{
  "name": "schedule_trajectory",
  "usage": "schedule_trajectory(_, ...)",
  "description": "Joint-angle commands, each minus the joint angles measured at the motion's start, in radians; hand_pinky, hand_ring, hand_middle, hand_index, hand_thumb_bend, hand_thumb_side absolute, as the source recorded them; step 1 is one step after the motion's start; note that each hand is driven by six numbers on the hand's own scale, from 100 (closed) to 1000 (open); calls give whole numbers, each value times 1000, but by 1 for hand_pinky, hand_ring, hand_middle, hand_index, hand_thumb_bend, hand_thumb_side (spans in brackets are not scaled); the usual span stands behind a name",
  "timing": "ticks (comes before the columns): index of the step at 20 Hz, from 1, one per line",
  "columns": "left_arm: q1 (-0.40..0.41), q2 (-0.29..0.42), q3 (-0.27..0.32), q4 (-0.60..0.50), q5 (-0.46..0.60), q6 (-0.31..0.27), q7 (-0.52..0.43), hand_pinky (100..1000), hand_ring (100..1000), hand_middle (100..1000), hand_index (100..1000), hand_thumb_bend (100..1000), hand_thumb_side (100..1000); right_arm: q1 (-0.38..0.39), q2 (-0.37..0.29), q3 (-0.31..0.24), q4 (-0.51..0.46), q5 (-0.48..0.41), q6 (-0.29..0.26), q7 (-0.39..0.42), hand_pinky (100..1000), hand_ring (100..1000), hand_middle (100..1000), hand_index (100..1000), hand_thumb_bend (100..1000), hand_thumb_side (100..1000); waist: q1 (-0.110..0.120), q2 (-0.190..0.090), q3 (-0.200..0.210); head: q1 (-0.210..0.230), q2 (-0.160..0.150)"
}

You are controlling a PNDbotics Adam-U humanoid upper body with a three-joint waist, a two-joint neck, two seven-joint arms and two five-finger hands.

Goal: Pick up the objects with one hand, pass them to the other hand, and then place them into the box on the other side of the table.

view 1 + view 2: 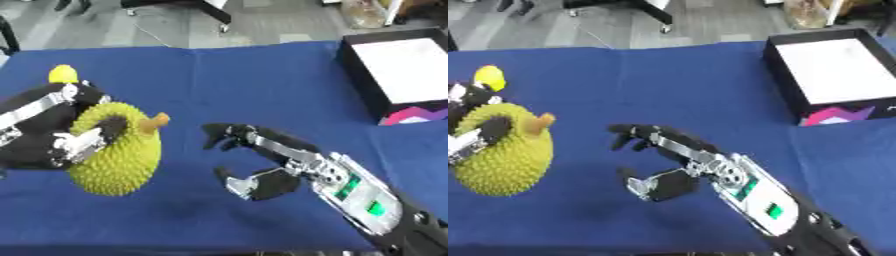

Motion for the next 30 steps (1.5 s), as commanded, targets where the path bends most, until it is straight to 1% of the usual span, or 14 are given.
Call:
schedule_trajectory(1,-21,16,2,-15,-2,2,-13,140,100,122,466,100,475,-15,-5,-2,-9,8,3,0,865,979,792,1000,100,325,1,-16,2,6,-2)
schedule_trajectory(6,-21,22,8,-15,-10,2,-18,142,100,123,467,100,472,-17,-7,-10,-24,27,-9,-5,864,975,788,1000,100,345,1,-16,1,13,-2)
schedule_trajectory(8,-22,33,22,-15,-18,4,-18,144,100,124,468,100,471,-18,-10,-22,-52,57,-30,-15,859,958,756,1000,100,374,1,-16,0,18,-2)
schedule_trajectory(10,-24,47,40,-15,-26,10,-15,144,100,123,468,100,471,-20,-16,-39,-96,102,-60,-33,847,924,683,977,100,400,1,-17,-1,22,-2)
schedule_trajectory(13,-27,57,55,-15,-27,19,-13,144,100,123,468,100,471,-17,-23,-52,-138,159,-85,-59,847,924,683,977,100,400,1,-17,-1,23,-2)
schedule_trajectory(14,-28,59,60,-10,-24,23,-9,142,100,122,467,100,477,-27,-21,-67,-144,183,-110,-85,793,808,549,816,100,427,2,-18,-3,25,-2)
schedule_trajectory(17,-37,54,74,16,11,31,1,142,100,122,467,100,479,-41,-20,-107,-150,313,-239,-244,765,760,512,769,100,439,1,-18,-6,28,-2)
schedule_trajectory(18,-41,49,73,23,22,32,1,141,100,122,467,100,482,-43,-20,-110,-151,351,-269,-292,758,746,522,759,100,295,0,-18,-7,28,-2)
schedule_trajectory(19,-46,40,69,30,35,33,0,141,100,122,467,100,482,-47,-19,-113,-151,389,-304,-339,761,745,531,762,100,233,0,-18,-8,29,-2)
schedule_trajectory(20,-53,31,64,36,46,34,-3,141,100,122,467,100,484,-49,-18,-114,-151,425,-335,-379,768,754,575,778,100,100,-1,-18,-8,29,-2)
schedule_trajectory(23,-83,-2,41,49,76,40,-21,141,100,123,467,100,486,-55,-18,-112,-151,524,-424,-466,806,805,690,851,100,100,-3,-17,-10,31,-2)
schedule_trajectory(24,-94,-16,31,51,84,42,-27,140,100,123,467,100,488,-58,-19,-111,-151,552,-450,-484,850,849,766,915,100,100,-4,-17,-11,31,-2)
schedule_trajectory(27,-124,-53,1,55,105,53,-46,140,100,123,467,100,489,-62,-19,-111,-151,626,-511,-518,912,890,834,952,100,100,-6,-17,-12,32,-2)
schedule_trajectory(30,-148,-90,-25,52,117,64,-61,140,100,124,468,100,494,-64,-19,-113,-151,682,-550,-538,960,927,892,976,121,100,-9,-17,-13,33,-2)
